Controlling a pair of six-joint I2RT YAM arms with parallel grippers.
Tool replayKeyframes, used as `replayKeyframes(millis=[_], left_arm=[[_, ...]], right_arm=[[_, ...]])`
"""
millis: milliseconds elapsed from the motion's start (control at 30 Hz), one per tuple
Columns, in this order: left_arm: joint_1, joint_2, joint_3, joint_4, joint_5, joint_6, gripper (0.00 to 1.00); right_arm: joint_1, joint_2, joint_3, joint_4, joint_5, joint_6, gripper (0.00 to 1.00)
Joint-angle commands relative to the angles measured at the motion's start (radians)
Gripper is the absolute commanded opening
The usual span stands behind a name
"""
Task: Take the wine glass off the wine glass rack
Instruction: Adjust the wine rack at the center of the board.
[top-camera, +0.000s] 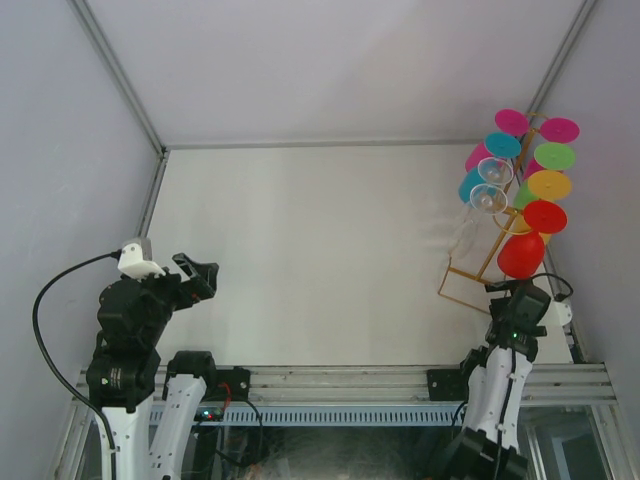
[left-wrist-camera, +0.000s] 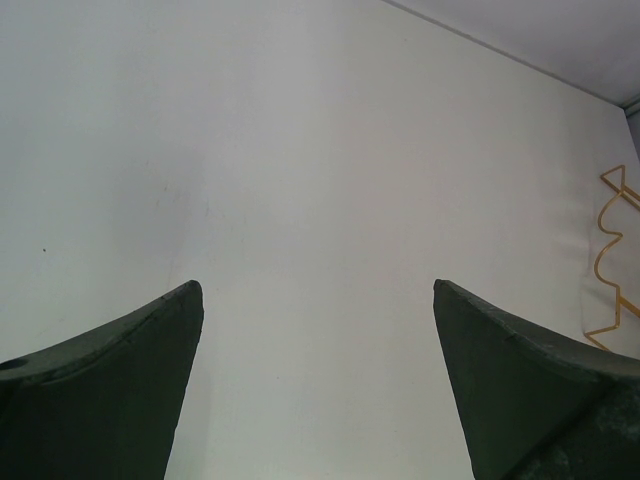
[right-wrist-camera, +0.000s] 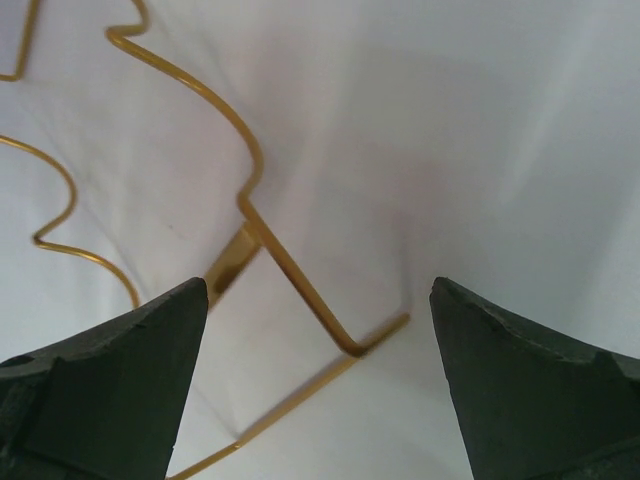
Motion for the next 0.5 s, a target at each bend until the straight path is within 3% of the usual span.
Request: replayKeyframes(millis=[0,467], left_arm=[[0.009,-0.011,-0.006,0.023,-0.01,0.022,1.0],[0.009,-0.008,-0.014,0.03,-0.007,0.014,1.0]], right_arm=[[-0.116,0.107,-0.022,0.162,-0.242,-0.067,0.92],[-0.146,0.242,-0.03,0.308,-0.466,-0.186,0.86]])
